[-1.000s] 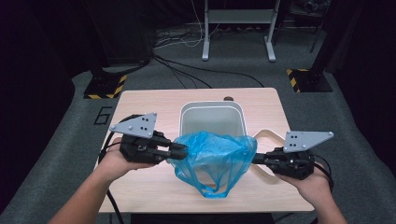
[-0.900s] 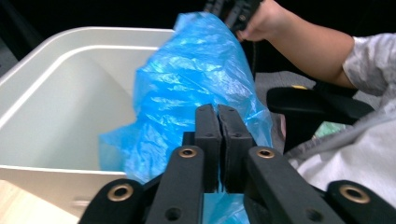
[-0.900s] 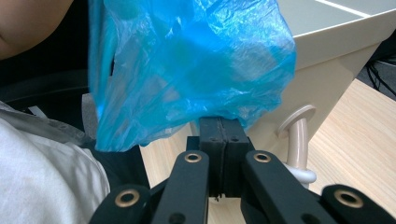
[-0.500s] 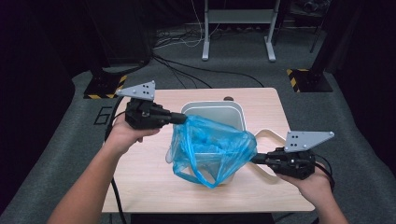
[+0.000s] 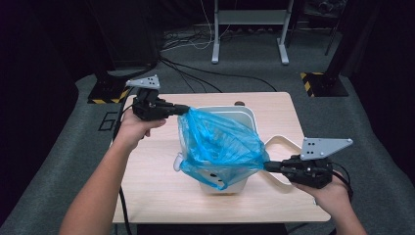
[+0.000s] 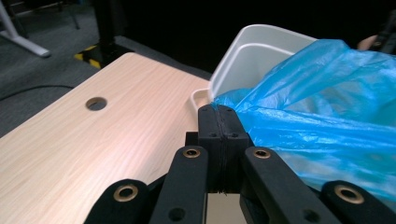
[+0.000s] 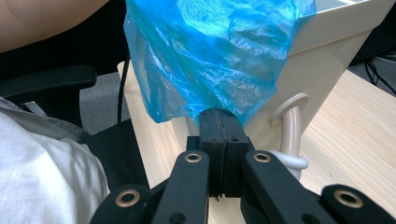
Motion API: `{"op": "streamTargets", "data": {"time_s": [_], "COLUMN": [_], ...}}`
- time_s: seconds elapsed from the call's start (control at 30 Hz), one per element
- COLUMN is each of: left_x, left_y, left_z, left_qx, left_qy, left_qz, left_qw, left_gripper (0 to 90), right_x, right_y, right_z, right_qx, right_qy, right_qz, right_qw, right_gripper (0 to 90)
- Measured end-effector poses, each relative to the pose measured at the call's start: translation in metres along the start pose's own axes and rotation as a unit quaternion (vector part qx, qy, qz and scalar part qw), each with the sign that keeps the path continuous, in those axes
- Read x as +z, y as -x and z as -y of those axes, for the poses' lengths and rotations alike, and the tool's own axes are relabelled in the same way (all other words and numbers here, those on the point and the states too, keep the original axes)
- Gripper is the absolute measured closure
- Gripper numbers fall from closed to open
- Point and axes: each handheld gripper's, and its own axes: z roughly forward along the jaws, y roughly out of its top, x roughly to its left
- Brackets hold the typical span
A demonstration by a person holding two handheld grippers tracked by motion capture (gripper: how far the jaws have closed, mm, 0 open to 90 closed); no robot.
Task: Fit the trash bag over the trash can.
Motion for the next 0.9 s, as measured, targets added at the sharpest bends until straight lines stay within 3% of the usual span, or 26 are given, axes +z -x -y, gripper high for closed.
{"op": "streamTargets", "data": {"time_s": [0.1, 0.23, 0.27, 0.3, 0.57, 0.7, 0.9], "left_x": [0.001, 0.0, 0.0, -0.001, -0.004, -0.004, -0.004], "left_y": [0.001, 0.004, 0.004, 0.007, 0.012, 0.011, 0.007], "left_z": [0.001, -0.001, -0.001, -0.002, -0.006, -0.006, -0.005], "left_qx": [0.001, 0.003, 0.003, 0.007, 0.017, 0.018, 0.015], "left_qy": [-0.002, 0.001, 0.001, 0.0, -0.007, -0.011, -0.013], "left_qz": [0.001, 0.005, 0.005, 0.005, 0.006, 0.006, 0.006], "left_qw": [1.0, 1.0, 1.0, 1.0, 0.9998, 0.9998, 0.9998], "left_gripper": [89.3, 89.2, 89.2, 89.2, 89.0, 89.0, 89.0], "right_x": [-0.002, -0.009, -0.009, -0.014, -0.024, -0.021, 0.002], "right_y": [0.0, 0.0, 0.0, -0.003, -0.011, -0.012, -0.011], "right_z": [0.0, -0.002, -0.002, -0.006, -0.028, -0.038, -0.059], "right_qx": [0.002, 0.005, 0.005, 0.0, -0.026, -0.033, -0.043], "right_qy": [0.004, 0.028, 0.028, 0.039, 0.054, 0.05, 0.029], "right_qz": [0.0, -0.009, -0.009, -0.005, 0.004, -0.003, -0.032], "right_qw": [1.0, 0.9996, 0.9996, 0.9992, 0.9982, 0.9982, 0.9981], "right_gripper": [89.1, 75.1, 75.1, 70.5, 61.4, 59.5, 56.0]}}
